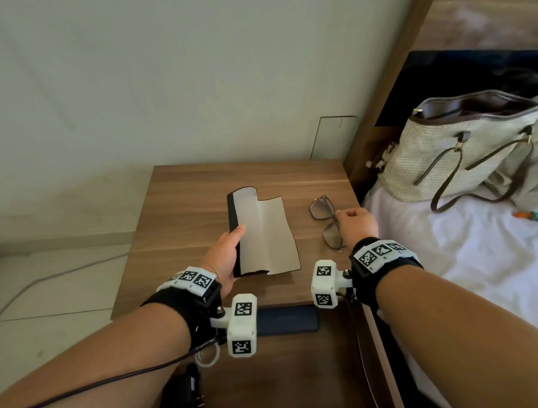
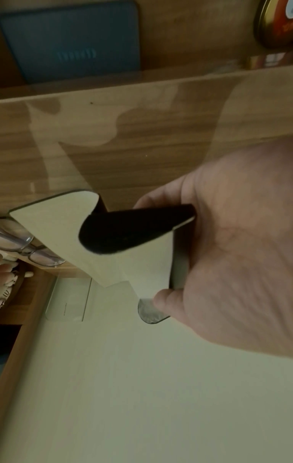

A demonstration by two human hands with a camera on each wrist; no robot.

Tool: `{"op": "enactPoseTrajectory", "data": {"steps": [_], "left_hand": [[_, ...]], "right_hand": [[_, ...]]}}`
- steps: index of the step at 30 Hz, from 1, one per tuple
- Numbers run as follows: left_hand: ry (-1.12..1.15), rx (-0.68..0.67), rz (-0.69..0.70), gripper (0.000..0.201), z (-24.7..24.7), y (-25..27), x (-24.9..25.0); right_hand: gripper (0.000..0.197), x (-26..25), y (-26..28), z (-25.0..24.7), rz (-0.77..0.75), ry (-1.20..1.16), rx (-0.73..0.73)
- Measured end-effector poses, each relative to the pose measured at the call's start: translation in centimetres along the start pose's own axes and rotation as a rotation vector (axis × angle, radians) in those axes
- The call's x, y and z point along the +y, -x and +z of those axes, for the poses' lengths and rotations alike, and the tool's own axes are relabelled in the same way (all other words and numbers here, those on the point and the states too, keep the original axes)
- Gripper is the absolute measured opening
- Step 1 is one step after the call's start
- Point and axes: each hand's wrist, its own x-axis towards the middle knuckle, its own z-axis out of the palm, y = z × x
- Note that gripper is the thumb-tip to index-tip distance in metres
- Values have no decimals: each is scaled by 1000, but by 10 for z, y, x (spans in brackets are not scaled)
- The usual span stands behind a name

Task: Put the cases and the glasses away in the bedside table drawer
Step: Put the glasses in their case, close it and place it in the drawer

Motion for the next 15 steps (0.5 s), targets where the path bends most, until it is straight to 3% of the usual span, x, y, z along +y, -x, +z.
{"op": "enactPoseTrajectory", "data": {"steps": [15], "left_hand": [[-21, -22, -1, 34, 0, -15, -9]], "right_hand": [[23, 3, -10, 17, 15, 210, -100]]}}
